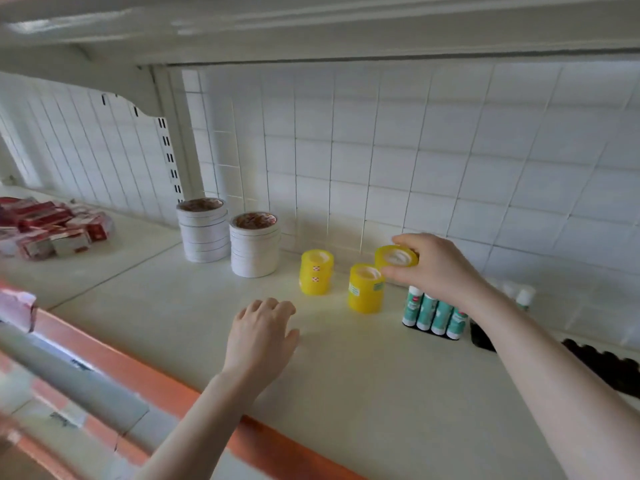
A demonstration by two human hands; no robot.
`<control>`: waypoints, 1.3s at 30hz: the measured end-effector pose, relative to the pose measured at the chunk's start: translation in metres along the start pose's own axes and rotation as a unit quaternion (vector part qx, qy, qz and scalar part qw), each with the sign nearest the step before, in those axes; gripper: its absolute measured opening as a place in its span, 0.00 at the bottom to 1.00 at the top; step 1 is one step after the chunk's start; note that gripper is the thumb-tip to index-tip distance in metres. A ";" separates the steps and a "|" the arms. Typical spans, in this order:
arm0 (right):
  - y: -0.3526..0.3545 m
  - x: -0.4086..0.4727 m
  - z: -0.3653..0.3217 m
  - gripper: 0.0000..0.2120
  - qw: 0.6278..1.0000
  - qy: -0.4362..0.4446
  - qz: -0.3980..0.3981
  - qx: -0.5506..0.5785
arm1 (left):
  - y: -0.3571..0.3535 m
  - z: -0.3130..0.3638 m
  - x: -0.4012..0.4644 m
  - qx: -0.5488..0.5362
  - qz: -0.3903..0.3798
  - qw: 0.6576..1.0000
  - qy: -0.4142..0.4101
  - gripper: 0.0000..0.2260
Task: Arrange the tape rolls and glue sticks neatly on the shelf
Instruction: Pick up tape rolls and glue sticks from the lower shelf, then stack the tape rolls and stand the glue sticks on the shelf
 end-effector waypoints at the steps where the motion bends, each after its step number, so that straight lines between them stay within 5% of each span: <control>1: -0.008 0.007 -0.005 0.27 1.000 0.002 -0.015 0.000 | -0.003 -0.003 0.001 -0.008 -0.004 1.000 0.001 0.14; 4: -0.032 0.026 -0.012 0.20 0.999 0.013 -0.050 -0.015 | -0.009 -0.004 0.003 -0.034 -0.008 0.999 0.004 0.14; 17: -0.057 0.040 0.000 0.33 0.990 -0.015 -0.135 -0.039 | -0.012 -0.006 0.004 -0.090 -0.016 0.996 0.020 0.14; 22: -0.058 0.043 0.000 0.22 0.990 -0.004 -0.134 -0.045 | -0.014 -0.006 0.005 -0.092 -0.026 0.995 0.021 0.14; 29: -0.058 0.041 0.001 0.20 0.990 0.007 -0.128 -0.055 | -0.015 -0.005 0.004 -0.089 -0.032 0.995 0.021 0.14; 34: -0.058 0.035 -0.003 0.34 0.986 0.028 -0.141 -0.084 | -0.013 -0.002 0.004 -0.076 -0.037 0.996 0.019 0.13; 39: -0.008 0.013 -0.002 0.27 0.992 0.062 0.001 -0.108 | -0.012 0.007 -0.002 -0.040 -0.059 0.997 0.007 0.14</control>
Point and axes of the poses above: each hand's wrist, its own x-axis towards the middle knuckle, its own y-axis out of the back of the hand, z = x × y, the point moved 8 cm from there along x, towards the middle knuckle, and after that the axes turned 1 degree about y, right-handed, at the moved point
